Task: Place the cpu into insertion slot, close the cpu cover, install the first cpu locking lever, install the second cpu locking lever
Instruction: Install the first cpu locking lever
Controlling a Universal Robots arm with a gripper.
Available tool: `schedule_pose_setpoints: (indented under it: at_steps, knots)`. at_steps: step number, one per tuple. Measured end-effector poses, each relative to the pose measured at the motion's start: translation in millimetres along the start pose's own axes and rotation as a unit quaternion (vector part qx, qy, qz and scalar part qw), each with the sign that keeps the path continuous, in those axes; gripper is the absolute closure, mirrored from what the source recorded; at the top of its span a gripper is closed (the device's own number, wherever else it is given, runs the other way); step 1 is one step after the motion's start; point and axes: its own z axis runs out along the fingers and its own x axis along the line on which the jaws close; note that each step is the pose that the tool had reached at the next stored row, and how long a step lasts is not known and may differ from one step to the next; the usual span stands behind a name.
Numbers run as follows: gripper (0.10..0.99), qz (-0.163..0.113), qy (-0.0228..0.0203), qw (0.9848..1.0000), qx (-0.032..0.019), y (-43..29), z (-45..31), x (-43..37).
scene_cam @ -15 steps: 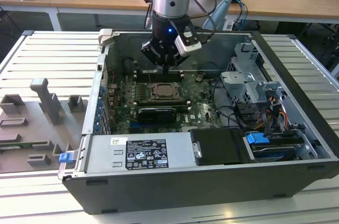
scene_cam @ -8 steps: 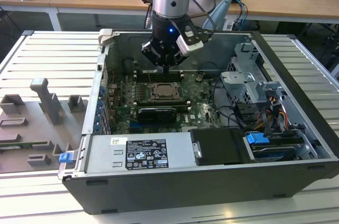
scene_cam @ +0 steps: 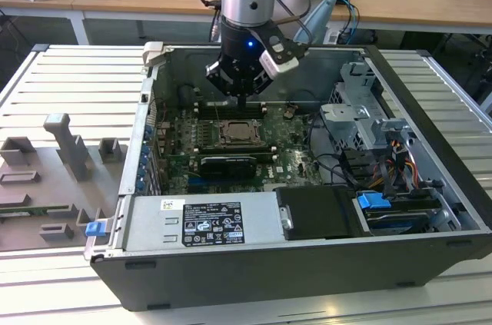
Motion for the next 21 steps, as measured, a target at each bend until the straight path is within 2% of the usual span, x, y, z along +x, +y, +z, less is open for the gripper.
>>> schedule_pose_setpoints:
  at_steps: [3, 6, 9, 13, 16, 21]
  knots:
    - [0.980, -0.006, -0.0014, 1.0000, 0.0001, 0.1, -0.1, 1.7]
    - [0.980, -0.007, -0.0036, 1.0000, 0.0002, 0.8, 0.1, 7.9]
    - [0.980, -0.005, -0.0038, 1.0000, 0.0002, 1.7, 0.1, 16.8]
    - [0.980, -0.004, -0.0039, 1.0000, 0.0001, 3.7, 0.1, 34.6]
    - [0.980, -0.004, -0.0039, 1.0000, 0.0001, 4.2, 0.1, 38.7]
    - [0.980, -0.004, -0.0040, 1.0000, 0.0001, 5.7, 0.2, 52.4]
